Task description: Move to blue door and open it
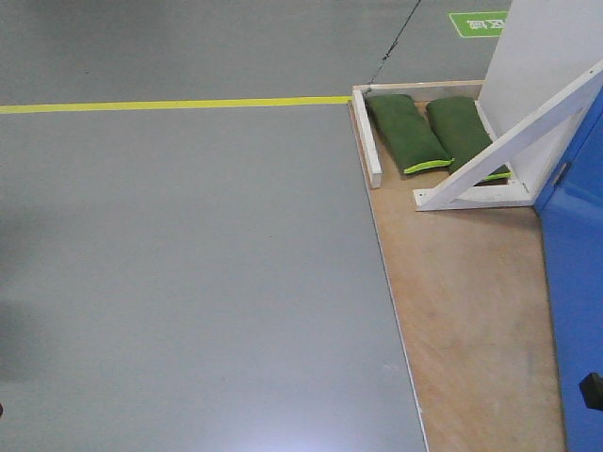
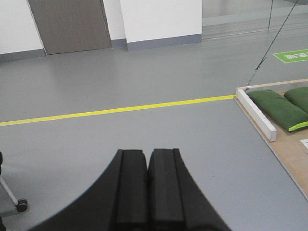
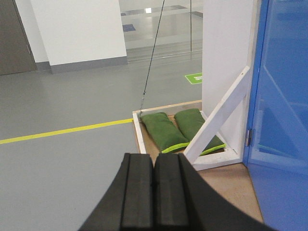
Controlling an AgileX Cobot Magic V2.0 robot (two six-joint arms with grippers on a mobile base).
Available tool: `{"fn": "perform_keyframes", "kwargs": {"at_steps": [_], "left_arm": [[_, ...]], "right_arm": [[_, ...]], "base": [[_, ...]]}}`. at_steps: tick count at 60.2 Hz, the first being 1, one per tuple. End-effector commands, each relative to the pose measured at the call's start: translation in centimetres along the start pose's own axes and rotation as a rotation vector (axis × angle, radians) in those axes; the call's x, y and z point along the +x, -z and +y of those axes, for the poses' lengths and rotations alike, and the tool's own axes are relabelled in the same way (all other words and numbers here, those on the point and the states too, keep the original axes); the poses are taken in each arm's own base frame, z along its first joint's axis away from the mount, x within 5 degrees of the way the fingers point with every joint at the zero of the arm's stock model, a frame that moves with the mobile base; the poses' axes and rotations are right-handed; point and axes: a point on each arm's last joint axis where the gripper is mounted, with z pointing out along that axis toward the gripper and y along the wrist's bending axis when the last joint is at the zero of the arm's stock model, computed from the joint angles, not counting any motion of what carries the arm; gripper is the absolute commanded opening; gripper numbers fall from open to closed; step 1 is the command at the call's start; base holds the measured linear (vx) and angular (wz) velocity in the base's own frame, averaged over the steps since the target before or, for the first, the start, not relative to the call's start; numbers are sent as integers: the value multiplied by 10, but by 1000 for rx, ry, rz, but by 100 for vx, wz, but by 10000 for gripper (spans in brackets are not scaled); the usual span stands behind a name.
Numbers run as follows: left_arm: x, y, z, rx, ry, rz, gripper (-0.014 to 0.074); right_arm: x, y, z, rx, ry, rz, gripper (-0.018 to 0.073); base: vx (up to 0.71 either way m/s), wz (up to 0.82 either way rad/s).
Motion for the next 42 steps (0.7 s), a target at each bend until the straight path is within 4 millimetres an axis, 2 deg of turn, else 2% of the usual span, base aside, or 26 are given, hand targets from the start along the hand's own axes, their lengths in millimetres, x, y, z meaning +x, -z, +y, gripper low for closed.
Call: {"fn": "perform_keyframes", "kwargs": {"at_steps": [1,42], "left_arm": [[-6,0,0,5,8,-87,70],[-6,0,0,5,8,-87,70]], "right_arm": [[-1,-1,0,-5,10,-75,2],[-1,-1,0,-5,10,-75,2]], "base": [[8,-1],[1,0]]}}
